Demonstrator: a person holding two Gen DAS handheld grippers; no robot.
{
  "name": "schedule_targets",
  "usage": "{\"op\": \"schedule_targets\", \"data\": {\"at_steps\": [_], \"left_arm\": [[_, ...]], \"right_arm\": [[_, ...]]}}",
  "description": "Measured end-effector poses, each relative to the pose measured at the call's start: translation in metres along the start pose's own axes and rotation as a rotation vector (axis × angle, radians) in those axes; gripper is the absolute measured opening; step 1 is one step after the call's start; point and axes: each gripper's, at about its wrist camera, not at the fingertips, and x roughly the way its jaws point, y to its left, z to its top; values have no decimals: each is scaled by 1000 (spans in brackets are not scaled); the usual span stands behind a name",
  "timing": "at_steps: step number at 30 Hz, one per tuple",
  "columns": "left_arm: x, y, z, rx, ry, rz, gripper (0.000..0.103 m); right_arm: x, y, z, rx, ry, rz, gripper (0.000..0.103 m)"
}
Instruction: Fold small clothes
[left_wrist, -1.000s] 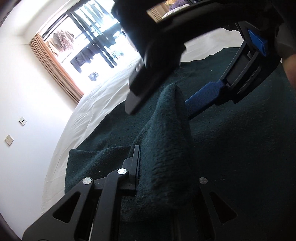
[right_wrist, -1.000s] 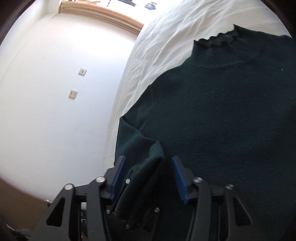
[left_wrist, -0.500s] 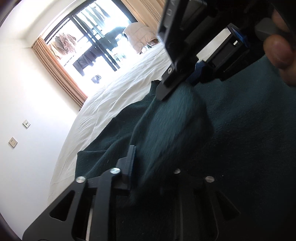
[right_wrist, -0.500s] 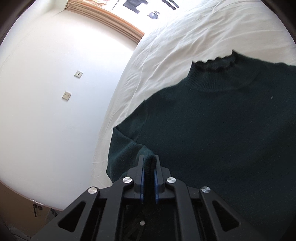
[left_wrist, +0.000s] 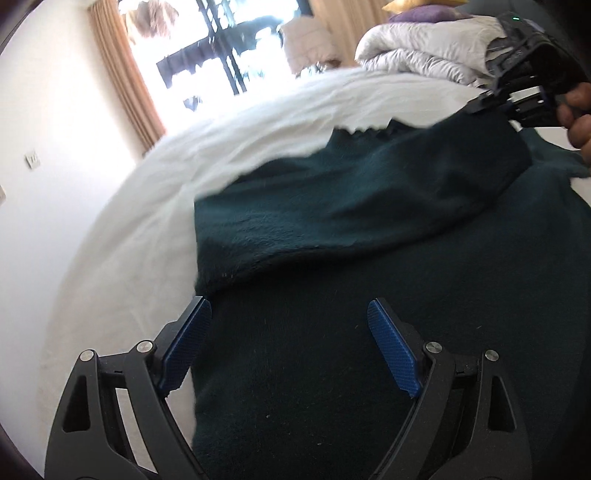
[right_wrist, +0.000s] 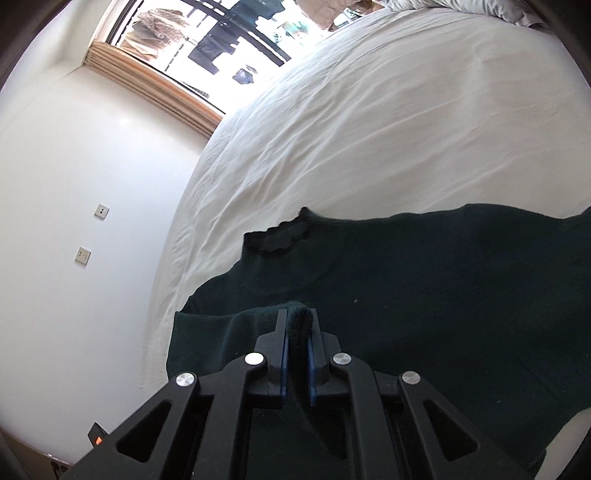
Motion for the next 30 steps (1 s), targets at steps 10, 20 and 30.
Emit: {"op": "schedule_targets", "data": {"at_steps": [10,20,30], "left_arm": [[-5,28,-4,-148,-12,-25,88],[0,74,61,-253,-154,-47,88],[77,83,52,-304,75,-40,87]], "right_arm": [[14,-22,1,11,27,-66,8],[22,-22,5,-16,52,-114,9],[39,-37,14,-10,62,-151,9]]}}
